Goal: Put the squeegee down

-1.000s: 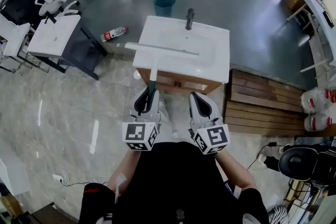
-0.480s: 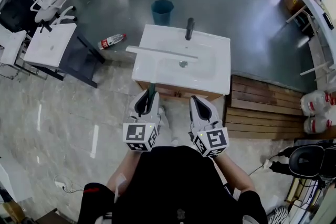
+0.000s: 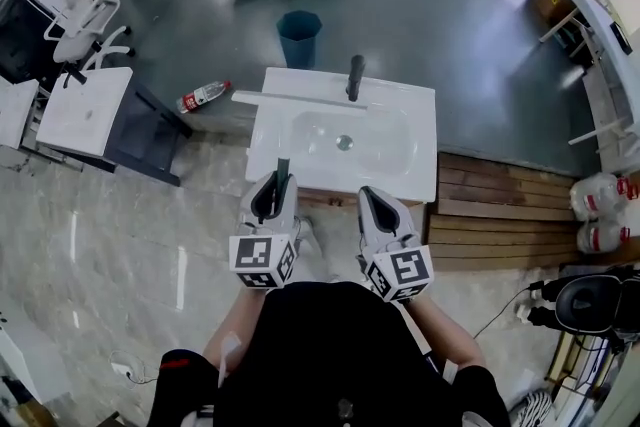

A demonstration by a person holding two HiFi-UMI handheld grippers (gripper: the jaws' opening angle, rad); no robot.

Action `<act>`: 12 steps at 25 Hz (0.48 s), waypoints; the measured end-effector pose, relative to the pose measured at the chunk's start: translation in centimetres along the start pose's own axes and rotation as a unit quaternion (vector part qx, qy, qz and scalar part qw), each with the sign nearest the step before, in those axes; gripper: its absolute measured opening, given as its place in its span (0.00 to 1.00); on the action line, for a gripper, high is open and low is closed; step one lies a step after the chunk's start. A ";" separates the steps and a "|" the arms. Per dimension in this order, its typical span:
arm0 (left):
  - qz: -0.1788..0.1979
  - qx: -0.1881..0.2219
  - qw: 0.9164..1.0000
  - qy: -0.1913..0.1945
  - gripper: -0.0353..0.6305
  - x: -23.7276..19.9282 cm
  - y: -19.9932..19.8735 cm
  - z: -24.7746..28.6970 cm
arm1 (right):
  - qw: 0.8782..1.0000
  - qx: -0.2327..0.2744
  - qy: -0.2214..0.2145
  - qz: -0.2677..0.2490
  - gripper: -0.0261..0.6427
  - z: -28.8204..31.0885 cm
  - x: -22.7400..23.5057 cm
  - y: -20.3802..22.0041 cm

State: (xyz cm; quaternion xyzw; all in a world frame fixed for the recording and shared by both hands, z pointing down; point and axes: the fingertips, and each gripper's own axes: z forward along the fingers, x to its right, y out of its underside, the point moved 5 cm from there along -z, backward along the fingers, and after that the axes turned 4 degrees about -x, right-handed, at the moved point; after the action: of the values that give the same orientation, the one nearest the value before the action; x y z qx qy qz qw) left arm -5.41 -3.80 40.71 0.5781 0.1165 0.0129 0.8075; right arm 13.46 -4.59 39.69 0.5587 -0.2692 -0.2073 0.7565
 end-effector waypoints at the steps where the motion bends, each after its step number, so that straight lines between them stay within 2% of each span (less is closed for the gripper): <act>1: 0.000 -0.002 1.000 0.001 0.21 -0.3 -0.1 0.5 | 1.000 -0.001 0.001 0.001 0.04 0.5 0.3 -0.1; 12: 0.000 -0.007 1.000 0.003 0.21 -5.6 -2.3 5.9 | 1.000 -0.005 0.009 -0.002 0.04 7.4 0.7 -2.0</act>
State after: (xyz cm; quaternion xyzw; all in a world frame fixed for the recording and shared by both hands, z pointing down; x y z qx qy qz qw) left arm -9.94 -10.90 41.31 0.5720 0.1189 0.0151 0.8115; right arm 9.27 -11.08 39.58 0.5574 -0.2606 -0.2052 0.7611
